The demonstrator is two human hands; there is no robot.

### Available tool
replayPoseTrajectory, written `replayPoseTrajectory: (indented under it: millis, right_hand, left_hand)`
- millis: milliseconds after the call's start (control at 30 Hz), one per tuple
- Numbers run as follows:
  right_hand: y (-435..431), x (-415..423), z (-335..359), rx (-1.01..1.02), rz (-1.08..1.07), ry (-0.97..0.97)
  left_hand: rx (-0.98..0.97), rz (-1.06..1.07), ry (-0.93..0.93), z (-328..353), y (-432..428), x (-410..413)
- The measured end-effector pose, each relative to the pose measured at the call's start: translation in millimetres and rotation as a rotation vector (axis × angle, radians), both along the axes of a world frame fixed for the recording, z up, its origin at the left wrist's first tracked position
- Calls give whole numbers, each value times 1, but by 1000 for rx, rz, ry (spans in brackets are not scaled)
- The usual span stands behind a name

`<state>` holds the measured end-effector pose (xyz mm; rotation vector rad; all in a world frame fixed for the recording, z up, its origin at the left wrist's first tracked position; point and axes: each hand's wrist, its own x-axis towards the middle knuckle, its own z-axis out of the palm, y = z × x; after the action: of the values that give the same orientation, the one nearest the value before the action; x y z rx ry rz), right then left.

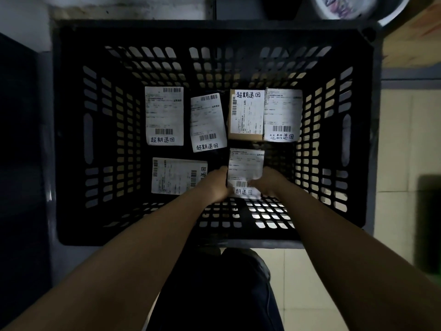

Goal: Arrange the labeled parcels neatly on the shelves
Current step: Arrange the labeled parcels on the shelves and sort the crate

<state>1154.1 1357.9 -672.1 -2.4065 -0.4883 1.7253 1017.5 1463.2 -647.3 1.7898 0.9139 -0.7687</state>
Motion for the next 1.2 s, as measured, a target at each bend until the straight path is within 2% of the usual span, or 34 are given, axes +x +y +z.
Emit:
replayPoseTrajectory:
  millis: [300, 367, 667, 767, 900, 1033, 1200]
  right_hand:
    - [-3, 17, 61, 98, 183, -265]
    - [0, 18, 90, 148, 222, -294]
    - [19, -3, 253, 360, 454, -458]
    - [28, -14, 303, 443, 506, -516]
    - [42, -25, 351, 579, 567, -550]
    - [64, -34, 381, 713, 698, -552]
    - [92, -57, 418, 921, 908, -517]
  left_hand:
    - [278, -82, -111, 42, 6, -7]
    - [358, -128, -139, 66, 12, -9]
    - [681, -319, -474, 217, 41, -24]
    - [768, -281, -559, 262, 50, -42]
    - [924, -169, -574, 311, 55, -68]
    - [1054, -8, -516, 348, 48, -97]
    - [1229, 293, -363, 394, 13, -138]
